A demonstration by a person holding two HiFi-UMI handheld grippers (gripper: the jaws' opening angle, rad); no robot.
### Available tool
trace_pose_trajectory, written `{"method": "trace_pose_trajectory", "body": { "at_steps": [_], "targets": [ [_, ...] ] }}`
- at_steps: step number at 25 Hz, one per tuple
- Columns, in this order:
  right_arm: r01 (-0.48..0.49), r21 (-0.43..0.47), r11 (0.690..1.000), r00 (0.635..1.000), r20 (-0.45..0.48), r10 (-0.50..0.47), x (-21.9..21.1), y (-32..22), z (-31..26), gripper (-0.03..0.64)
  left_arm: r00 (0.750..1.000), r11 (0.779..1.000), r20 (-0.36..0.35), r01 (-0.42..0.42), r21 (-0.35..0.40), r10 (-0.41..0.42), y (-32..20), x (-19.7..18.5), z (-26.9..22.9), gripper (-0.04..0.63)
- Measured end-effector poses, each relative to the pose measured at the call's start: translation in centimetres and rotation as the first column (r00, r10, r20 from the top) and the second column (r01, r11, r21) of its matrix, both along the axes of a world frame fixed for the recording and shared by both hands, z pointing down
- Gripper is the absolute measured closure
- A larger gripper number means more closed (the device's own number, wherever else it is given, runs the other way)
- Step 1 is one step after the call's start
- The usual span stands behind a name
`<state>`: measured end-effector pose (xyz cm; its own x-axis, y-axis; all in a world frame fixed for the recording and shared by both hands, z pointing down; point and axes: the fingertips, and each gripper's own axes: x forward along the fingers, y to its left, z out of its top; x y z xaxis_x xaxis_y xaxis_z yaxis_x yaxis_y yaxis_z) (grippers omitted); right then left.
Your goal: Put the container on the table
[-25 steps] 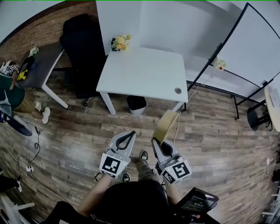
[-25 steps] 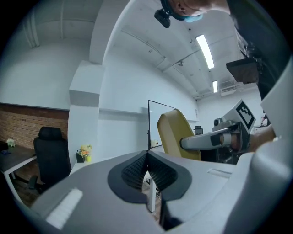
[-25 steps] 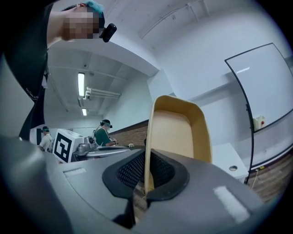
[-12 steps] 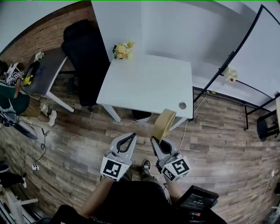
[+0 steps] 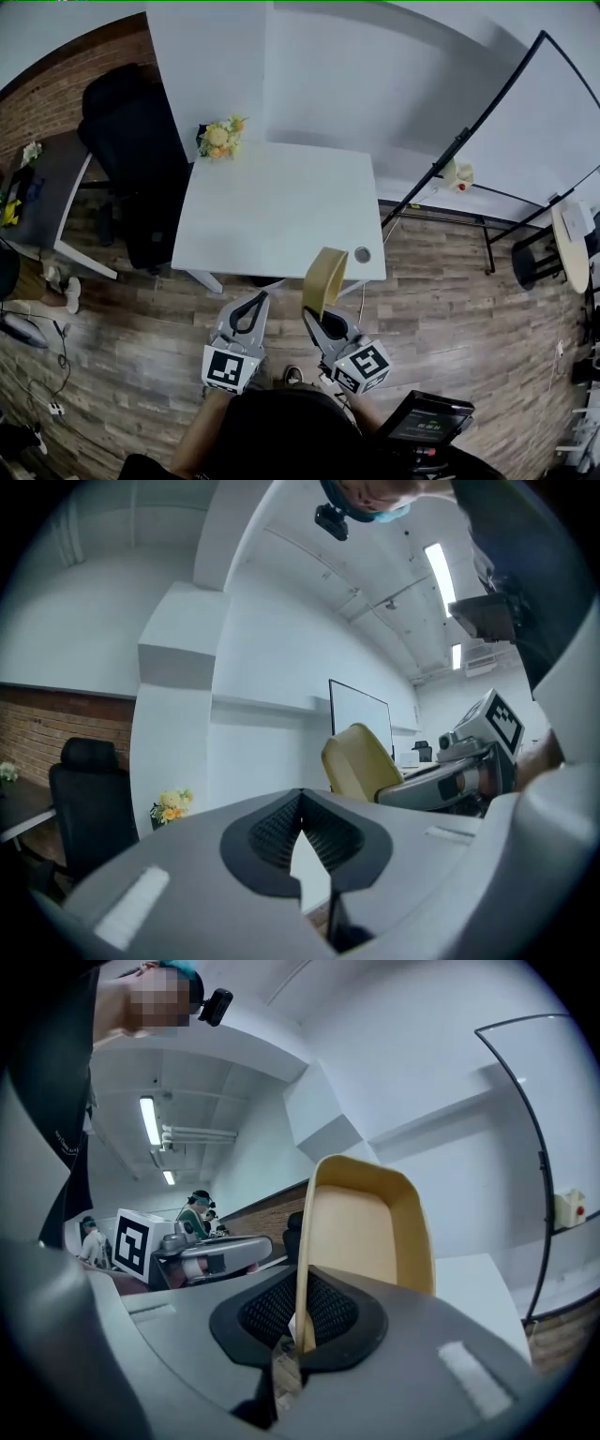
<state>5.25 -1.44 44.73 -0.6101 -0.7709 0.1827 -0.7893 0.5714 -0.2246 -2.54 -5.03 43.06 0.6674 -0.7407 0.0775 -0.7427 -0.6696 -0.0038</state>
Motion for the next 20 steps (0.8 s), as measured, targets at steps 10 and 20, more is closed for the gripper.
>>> {"method": "trace_pose_trajectory", "body": {
  "at_steps": [10, 20],
  "targets": [
    [0.034, -0.021, 0.999, 0.994, -0.104, -0.036, -3.4, -8.4, 0.7, 0.583, 0.999, 0.999, -0.029, -0.032, -0.011, 0.031, -8.5, -3.1, 1.4, 0.598],
    [0.143, -0.034, 0.989, 0.975, -0.165, -0.147, -0.7, -19.2, 3.5, 0.583, 0.998, 0.995, 0.049, 0.046, -0.085, -0.042, -18.1, -1.1, 4.5, 0.598]
  ]
}}
